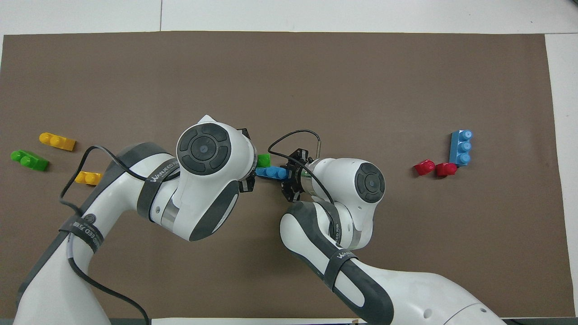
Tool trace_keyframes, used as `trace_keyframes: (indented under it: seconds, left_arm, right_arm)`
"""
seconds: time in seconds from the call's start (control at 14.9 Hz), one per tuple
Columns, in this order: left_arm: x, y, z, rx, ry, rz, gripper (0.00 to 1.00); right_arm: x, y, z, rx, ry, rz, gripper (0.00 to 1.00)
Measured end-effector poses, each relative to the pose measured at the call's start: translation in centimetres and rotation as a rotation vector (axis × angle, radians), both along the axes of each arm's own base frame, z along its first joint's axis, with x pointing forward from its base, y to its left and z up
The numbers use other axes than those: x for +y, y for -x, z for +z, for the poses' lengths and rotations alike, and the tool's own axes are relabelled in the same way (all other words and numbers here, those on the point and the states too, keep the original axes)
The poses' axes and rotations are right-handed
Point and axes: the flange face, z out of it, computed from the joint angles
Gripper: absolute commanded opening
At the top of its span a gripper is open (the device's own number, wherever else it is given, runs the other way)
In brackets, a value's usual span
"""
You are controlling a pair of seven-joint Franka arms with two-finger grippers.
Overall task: Remove green block with left arm and hold with right
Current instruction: 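Pull the green brick away with the left gripper while the right gripper pulls blue, then lower the green brick with the left gripper while the right gripper lowers blue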
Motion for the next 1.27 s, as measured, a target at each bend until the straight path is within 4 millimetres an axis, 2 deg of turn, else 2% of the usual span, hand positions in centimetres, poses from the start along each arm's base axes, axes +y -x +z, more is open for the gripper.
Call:
trace_keyframes:
  seconds: [0.2,0.33,0.54,0.87,1.0,1.27]
  left_arm:
    - [2.5,-0.7,1.6,0.005,-0.016,-0.023,0.00]
    - [4.5,-1.6,2.1,0.004,-0.023,-0.048,0.00]
    - [7.8,-3.2,2.0,0.004,-0.036,-0.110,0.00]
    - [15.1,-6.0,1.4,0.009,-0.058,-0.220,0.00]
    - [18.0,-6.5,0.6,0.020,-0.066,-0.267,0.00]
    - [24.2,-7.6,-0.2,0.024,-0.075,-0.364,0.00]
  right_arm:
    - [-2.0,-1.9,0.8,0.003,-0.009,0.040,0.00]
    - [-4.4,-3.8,2.6,0.006,-0.028,0.082,0.00]
    - [-9.8,-6.0,4.5,0.005,-0.048,0.158,0.00]
    - [-19.4,-9.1,6.9,0.031,-0.037,0.256,0.00]
    - [-22.7,-9.8,7.2,0.014,-0.046,0.283,0.00]
    - [-27.9,-10.3,6.9,-0.006,-0.056,0.311,0.00]
